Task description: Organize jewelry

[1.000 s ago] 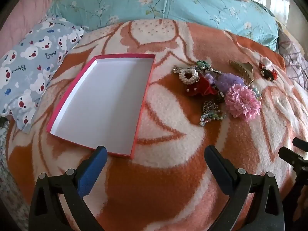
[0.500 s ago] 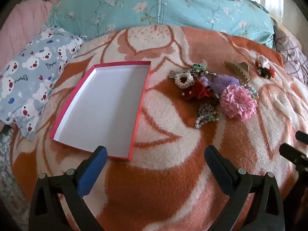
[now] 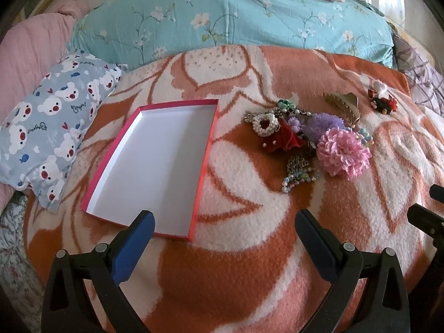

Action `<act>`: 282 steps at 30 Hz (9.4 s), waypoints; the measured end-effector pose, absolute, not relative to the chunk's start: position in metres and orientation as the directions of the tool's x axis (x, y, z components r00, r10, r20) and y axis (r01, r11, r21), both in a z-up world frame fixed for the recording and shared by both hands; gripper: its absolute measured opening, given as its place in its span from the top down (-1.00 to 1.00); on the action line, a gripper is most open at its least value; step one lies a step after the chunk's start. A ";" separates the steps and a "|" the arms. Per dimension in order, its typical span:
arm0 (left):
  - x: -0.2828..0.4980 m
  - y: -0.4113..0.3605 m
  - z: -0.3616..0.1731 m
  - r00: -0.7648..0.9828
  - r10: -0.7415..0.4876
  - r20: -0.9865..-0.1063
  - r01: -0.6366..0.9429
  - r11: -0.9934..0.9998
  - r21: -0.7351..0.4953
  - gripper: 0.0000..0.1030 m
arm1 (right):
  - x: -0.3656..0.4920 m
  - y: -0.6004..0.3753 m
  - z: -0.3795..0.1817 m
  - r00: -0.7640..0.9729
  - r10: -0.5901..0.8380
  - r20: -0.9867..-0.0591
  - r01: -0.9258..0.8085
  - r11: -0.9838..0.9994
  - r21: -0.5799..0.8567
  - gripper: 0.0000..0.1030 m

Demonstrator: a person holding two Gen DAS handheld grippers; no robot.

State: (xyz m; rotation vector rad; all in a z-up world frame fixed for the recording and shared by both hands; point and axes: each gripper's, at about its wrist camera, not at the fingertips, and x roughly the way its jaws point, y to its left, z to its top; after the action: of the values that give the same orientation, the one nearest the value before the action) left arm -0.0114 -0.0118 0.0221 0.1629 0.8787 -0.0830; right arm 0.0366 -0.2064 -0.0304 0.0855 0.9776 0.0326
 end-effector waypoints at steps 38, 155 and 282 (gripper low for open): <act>0.019 -0.024 0.007 0.621 -0.019 -0.784 0.170 0.979 0.111 -0.98 | 0.056 -0.214 -0.032 0.575 0.107 -0.811 -0.002 0.992 0.130 -0.87; 0.218 0.132 -0.056 0.653 -0.058 -0.755 0.085 0.996 -0.002 0.85 | 0.318 -0.012 -0.139 0.475 0.405 -0.781 -0.182 0.914 0.363 0.76; 0.133 0.007 -0.004 0.553 -0.438 -0.709 0.363 0.892 -0.268 0.90 | 0.171 -0.230 -0.073 0.614 0.310 -0.725 0.030 0.910 0.414 0.88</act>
State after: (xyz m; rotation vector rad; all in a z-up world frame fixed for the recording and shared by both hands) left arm 0.1327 0.0073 -0.0044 -0.0937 0.8630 -0.4744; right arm 0.1713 -0.2295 -0.0730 0.4110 0.9010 0.1670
